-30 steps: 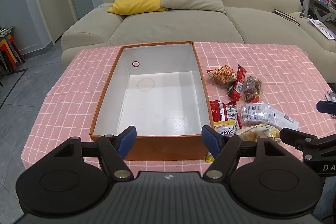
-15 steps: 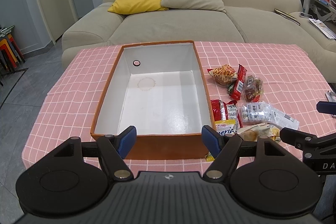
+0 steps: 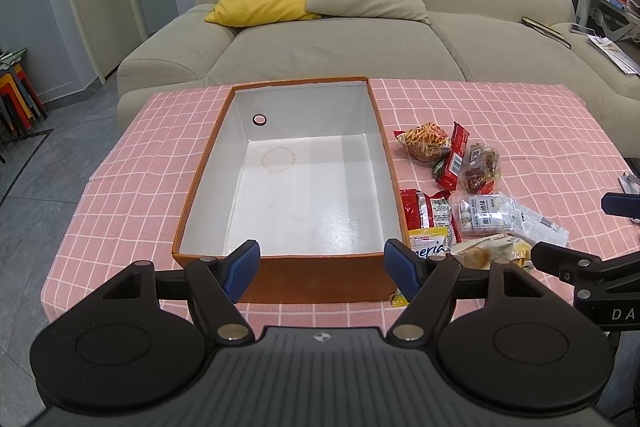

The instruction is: Organize snacks

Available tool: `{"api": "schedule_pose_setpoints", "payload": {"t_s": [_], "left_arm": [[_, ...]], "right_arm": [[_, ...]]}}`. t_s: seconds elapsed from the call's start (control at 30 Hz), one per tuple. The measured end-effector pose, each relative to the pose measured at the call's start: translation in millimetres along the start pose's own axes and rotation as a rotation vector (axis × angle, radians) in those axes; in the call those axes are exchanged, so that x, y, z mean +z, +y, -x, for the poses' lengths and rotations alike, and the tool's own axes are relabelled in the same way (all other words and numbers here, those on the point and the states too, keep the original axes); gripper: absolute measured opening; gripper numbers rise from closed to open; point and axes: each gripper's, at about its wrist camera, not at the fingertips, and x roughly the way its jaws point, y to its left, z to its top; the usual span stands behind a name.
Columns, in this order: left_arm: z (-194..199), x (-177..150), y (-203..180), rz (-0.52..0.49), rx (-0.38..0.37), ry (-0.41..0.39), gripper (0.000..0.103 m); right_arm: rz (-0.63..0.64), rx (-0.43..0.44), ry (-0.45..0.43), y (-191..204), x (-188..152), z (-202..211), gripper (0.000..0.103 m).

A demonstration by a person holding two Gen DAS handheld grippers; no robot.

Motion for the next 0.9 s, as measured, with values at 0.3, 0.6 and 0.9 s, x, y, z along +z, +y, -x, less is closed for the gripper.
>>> {"api": "schedule_pose_setpoints", "payload": {"t_s": [0.3, 0.6, 0.9], "left_arm": [[0, 0, -1, 0.000, 0.000, 0.001, 0.083], [1, -4, -2, 0.001, -0.003, 0.005, 0.083], [2, 1, -9, -0.006, -0.100, 0.015, 0.076]], "right_arm": [[-0.002, 0.000, 0.002, 0, -1, -1, 0.099], [-0.002, 0.001, 0.005, -1, -2, -1, 0.099], [-0.036, 0.020, 0.007, -10, -4, -6, 0.099]]}}
